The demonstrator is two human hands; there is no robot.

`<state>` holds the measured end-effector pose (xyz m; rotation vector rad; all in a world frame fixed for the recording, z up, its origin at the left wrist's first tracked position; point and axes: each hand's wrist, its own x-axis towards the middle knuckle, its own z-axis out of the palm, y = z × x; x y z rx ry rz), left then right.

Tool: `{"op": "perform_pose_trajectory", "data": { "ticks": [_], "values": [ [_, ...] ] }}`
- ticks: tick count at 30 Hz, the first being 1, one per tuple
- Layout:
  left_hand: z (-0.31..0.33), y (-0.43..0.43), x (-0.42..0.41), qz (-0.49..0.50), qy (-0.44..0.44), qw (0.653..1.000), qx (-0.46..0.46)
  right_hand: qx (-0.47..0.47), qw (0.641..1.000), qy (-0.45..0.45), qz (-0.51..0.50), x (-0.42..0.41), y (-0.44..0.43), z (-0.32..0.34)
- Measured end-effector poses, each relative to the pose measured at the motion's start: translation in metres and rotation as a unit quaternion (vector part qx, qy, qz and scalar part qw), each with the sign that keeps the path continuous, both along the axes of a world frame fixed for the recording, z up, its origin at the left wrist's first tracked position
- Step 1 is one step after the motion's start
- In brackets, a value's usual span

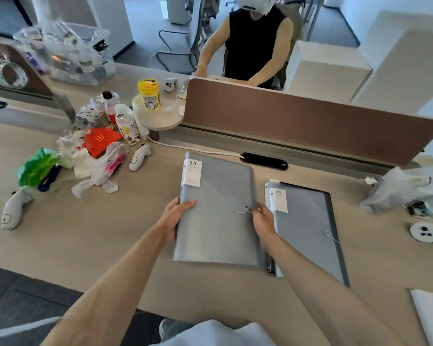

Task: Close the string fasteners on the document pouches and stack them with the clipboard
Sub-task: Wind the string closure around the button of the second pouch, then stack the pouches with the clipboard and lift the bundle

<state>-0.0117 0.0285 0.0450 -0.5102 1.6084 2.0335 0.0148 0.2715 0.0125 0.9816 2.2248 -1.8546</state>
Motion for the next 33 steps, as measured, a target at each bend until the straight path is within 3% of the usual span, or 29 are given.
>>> {"op": "perform_pose_trajectory", "data": {
  "ticks": [3, 8, 14, 17, 20, 22, 26, 30, 33],
  "values": [
    [0.000, 0.062, 0.006, -0.015, 0.011, 1.000, -0.025, 0.025, 0.999, 0.018, -0.033, 0.010, 0.062, 0.010],
    [-0.011, 0.169, 0.022, -0.121, 0.074, 0.985, -0.102, 0.061, 0.994, -0.001, -0.090, 0.044, 0.168, -0.001],
    [-0.024, 0.255, 0.036, -0.166, 0.089, 0.966, -0.176, 0.056, 0.990, -0.004, -0.128, 0.067, 0.238, -0.015],
    [-0.037, 0.271, 0.037, -0.172, 0.094, 0.929, -0.313, 0.083, 0.992, -0.095, -0.023, 0.072, 0.256, -0.039],
    [-0.040, 0.277, 0.038, -0.170, 0.070, 0.889, -0.420, 0.154, 0.964, -0.201, 0.080, 0.078, 0.269, -0.057],
    [-0.043, 0.279, 0.035, -0.166, 0.031, 0.894, -0.414, 0.164, 0.963, -0.190, 0.101, 0.078, 0.271, -0.057],
    [-0.046, 0.289, 0.037, -0.189, -0.072, 0.926, -0.319, 0.153, 0.974, -0.151, 0.071, 0.074, 0.276, -0.063],
    [-0.058, 0.300, 0.032, -0.185, -0.081, 0.923, -0.328, 0.174, 0.968, -0.159, 0.086, 0.068, 0.279, -0.068],
    [-0.049, 0.302, 0.025, -0.148, -0.089, 0.940, -0.294, 0.139, 0.973, -0.159, 0.088, 0.066, 0.277, -0.069]
  ]
}}
